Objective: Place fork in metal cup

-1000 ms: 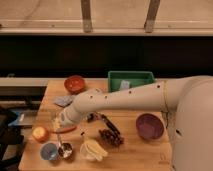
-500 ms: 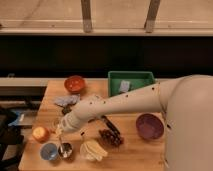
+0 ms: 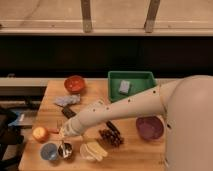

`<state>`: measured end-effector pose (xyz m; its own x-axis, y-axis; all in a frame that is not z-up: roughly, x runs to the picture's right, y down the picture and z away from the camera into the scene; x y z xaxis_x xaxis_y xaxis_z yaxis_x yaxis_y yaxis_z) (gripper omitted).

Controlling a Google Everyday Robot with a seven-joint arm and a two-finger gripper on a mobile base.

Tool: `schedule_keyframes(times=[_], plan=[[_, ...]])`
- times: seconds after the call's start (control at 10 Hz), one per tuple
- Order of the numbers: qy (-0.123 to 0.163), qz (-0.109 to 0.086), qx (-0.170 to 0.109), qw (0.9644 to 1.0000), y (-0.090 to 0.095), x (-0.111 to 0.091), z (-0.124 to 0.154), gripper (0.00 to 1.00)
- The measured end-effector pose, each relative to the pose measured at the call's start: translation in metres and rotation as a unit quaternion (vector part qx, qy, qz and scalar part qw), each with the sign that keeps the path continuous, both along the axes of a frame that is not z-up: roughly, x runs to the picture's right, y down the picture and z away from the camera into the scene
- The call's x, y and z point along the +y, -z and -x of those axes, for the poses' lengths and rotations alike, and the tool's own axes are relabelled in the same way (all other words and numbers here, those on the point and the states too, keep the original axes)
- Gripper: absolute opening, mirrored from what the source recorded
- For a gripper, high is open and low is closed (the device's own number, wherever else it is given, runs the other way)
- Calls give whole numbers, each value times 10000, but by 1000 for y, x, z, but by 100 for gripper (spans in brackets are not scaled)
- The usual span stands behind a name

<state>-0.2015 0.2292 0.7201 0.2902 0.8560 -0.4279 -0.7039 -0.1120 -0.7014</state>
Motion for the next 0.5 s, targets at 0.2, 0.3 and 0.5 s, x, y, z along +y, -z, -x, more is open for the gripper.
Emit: schedule_keyframes(times=[0.2, 0.3, 0.5], plan=[[-66, -68, 36, 9999, -1, -1, -4, 0], [-91, -94, 46, 9999, -1, -2, -6, 0], [-136, -121, 46, 9998, -2, 0, -8, 0]])
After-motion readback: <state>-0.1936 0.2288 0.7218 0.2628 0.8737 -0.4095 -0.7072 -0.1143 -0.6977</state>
